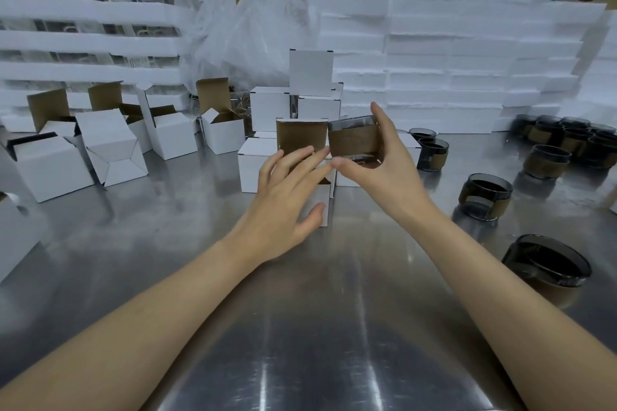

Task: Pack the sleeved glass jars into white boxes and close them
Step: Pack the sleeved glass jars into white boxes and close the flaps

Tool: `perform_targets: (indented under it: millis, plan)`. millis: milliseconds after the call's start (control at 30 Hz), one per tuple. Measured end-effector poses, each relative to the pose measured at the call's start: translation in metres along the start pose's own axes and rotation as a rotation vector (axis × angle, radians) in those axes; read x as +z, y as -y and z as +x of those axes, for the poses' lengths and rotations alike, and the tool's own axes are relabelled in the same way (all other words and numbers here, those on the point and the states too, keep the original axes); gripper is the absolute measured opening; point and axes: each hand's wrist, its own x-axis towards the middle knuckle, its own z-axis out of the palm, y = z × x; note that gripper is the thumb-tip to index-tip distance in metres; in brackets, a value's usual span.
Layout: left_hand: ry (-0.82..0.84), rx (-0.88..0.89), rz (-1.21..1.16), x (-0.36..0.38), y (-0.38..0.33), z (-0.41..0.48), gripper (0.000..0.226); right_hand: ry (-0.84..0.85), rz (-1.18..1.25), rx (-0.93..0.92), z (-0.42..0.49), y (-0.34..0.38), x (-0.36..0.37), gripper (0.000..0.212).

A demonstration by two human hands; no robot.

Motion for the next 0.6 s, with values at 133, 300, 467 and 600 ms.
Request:
perform_targets:
  millis: [133,300,467,600]
  plan:
    - [-0.042,-0.093,-0.081,-0.004,-0.002,0.002,0.062,-0.096,-0.124,-0.088,-0.004,0.001,0.006,0.099]
    - [-0.006,-0.107,-0.019,-0.004,-0.001,0.000,0.063,-0.043,-0.149,-0.165,-0.008,0.001,0.010,0.096]
    - [-0.057,-0.232,-0.111,-0.007,0.006,0.000,0.063,-0.055,-0.128,-0.280,-0.009,0.003,0.013,0.070]
    - [-0.092,-0.227,-0.108,-0.007,0.007,0.000,0.062,-0.026,-0.055,-0.201,-0.009,0.000,0.014,0.066]
